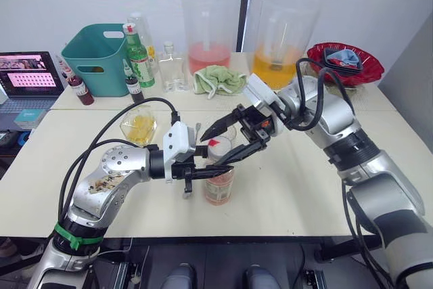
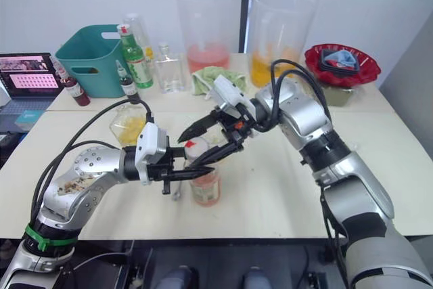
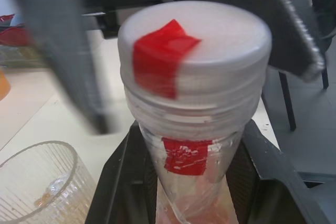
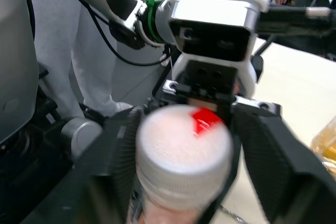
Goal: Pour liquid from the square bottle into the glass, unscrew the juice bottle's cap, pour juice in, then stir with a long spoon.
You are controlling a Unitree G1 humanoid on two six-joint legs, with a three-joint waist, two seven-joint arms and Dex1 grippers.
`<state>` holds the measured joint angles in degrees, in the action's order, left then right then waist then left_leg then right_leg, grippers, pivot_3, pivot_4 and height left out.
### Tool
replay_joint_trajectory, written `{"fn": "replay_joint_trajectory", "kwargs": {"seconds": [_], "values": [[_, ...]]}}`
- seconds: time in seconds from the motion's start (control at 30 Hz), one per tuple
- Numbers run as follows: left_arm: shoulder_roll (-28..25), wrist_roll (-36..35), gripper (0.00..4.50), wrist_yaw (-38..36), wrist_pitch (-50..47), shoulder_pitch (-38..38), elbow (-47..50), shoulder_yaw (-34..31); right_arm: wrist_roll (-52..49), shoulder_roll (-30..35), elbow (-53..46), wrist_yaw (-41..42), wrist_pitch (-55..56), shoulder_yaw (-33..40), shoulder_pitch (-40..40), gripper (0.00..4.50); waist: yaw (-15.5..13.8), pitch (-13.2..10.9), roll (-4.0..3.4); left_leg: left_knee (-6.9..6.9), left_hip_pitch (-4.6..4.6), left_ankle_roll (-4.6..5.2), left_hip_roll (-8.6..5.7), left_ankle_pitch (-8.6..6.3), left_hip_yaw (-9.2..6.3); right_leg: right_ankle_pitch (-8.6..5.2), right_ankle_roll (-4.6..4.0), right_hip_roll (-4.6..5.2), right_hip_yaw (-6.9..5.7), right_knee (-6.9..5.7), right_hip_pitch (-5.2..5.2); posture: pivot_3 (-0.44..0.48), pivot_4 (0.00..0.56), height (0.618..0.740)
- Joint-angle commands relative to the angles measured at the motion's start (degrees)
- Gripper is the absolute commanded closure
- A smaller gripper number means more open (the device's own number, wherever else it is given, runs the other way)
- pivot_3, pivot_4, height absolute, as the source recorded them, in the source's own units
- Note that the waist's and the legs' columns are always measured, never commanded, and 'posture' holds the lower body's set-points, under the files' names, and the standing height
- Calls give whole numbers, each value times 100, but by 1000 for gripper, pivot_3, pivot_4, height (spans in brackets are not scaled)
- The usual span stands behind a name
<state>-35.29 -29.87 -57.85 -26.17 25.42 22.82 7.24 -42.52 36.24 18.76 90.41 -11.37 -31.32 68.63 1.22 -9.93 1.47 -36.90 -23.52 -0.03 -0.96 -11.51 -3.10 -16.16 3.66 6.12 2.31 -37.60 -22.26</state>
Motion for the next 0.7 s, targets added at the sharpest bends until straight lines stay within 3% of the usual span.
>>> {"fn": "replay_joint_trajectory", "kwargs": {"seconds": [0.03, 0.23, 0.37, 0.53, 0.7], "values": [[-140, 115, 3180, -48, -155, -166, -71, 133, -458, 279, -221, 209, -230, 273, 166, 48, -6, 0, 0, 0, 2, 0, 0, 0, 0, 0, 0, 0, 0, 0, 1, 0, 150, 740], [26, 167, 3180, -123, -39, 27, -331, 275, -500, 736, -1069, -14, -1298, 1237, -488, 16, -39, 0, 0, 1, -1, 0, 0, 0, 0, 0, 0, 0, 0, 3, 3, 0, 150, 740], [199, 219, 3180, -255, 110, 217, -631, 410, -371, 850, -2476, -1683, -1753, 2117, -1620, 16, -67, 0, 0, 1, -5, 0, -1, 0, 2, 0, 0, 1, 0, 5, 2, 0, 150, 740], [357, 278, 3180, -400, 270, 395, -940, 520, -474, 515, -4183, -3637, -2545, 2613, -2580, 16, -102, 1, 0, -6, -13, 0, -6, 0, 2, 0, 0, 7, 2, 0, -1, 0, 150, 740], [455, 318, 3180, -543, 376, 534, -1145, 577, -527, 294, -4845, -4607, -3122, 2799, -2895, 16, -180, 1, 0, -17, -14, 0, -9, 1, 1, 0, 2, 8, -1, 9, 10, 0, 150, 740]]}}
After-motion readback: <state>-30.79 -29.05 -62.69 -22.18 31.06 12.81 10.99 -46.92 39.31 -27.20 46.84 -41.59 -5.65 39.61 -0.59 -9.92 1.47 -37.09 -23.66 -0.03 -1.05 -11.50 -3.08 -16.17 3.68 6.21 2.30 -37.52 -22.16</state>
